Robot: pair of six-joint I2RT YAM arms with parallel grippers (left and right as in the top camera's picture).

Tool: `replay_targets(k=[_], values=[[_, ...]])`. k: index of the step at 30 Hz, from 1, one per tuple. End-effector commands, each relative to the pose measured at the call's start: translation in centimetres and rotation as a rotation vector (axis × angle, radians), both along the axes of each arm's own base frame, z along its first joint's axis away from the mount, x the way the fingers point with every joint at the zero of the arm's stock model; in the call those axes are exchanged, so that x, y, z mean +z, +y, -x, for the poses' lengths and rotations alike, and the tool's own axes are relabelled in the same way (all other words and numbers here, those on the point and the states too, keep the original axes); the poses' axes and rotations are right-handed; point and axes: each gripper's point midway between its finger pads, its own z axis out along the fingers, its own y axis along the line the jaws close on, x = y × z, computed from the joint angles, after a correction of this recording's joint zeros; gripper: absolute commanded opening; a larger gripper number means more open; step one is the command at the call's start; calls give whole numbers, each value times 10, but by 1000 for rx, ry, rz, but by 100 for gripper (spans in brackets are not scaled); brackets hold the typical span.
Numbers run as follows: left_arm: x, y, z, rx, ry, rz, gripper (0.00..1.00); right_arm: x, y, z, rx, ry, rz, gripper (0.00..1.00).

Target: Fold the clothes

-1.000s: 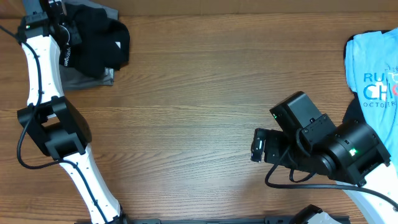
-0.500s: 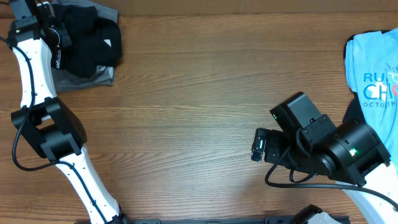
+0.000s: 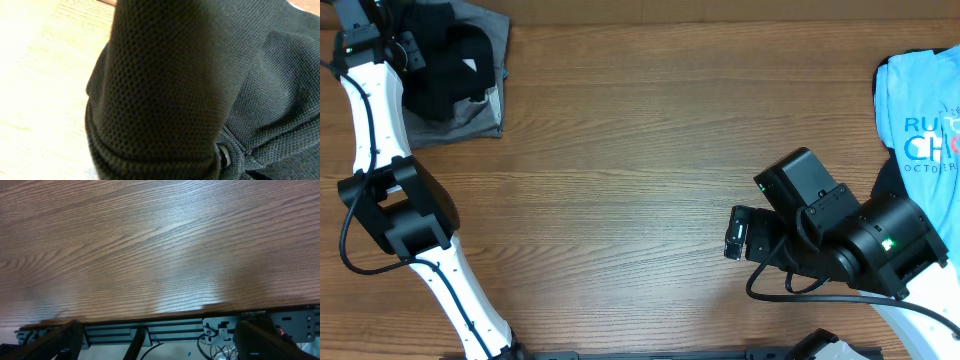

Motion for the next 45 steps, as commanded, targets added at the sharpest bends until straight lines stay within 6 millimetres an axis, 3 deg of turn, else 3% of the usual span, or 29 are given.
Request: replay_targets(k=[1, 3, 5, 7, 8, 13, 17, 20, 26, 30, 38, 42, 45], values=[[-1, 22, 0, 41, -2, -54, 17, 7, -1, -3, -12, -29, -6, 100], [-9, 22, -2, 41, 7, -51, 33, 7, -1, -3, -12, -28, -6, 100], [-16, 23, -2, 42, 18, -47, 42, 7, -1, -3, -12, -28, -6, 100], [-20, 23, -2, 41, 24, -45, 76, 7, -1, -3, -13, -29, -7, 100], [-20, 22, -1, 41, 27, -44, 83, 7, -1, -3, -13, -28, -6, 100], [-3, 21, -1, 45, -3, -47, 86, 7, -1, -3, -12, -28, -7, 100], [38, 11, -2, 12, -81, -33, 84, 7, -1, -3, -12, -29, -7, 100], [62, -1, -4, -36, -135, -5, 73, 7, -1, -4, -12, -31, -6, 100], [76, -24, -12, -13, -223, 139, 46, 8, -1, -6, -14, -42, -6, 100], [64, -46, -25, -54, -225, 185, 6, 8, -1, -7, -15, -45, -3, 100], [15, -87, -56, -126, -192, 202, 4, 9, 0, -11, -17, -63, -7, 100], [-22, -112, -67, -161, -145, 219, 4, 8, 0, -10, -17, -60, -7, 100], [-55, -127, -69, -176, -93, 235, 11, 8, -1, -9, -17, -53, -1, 100]])
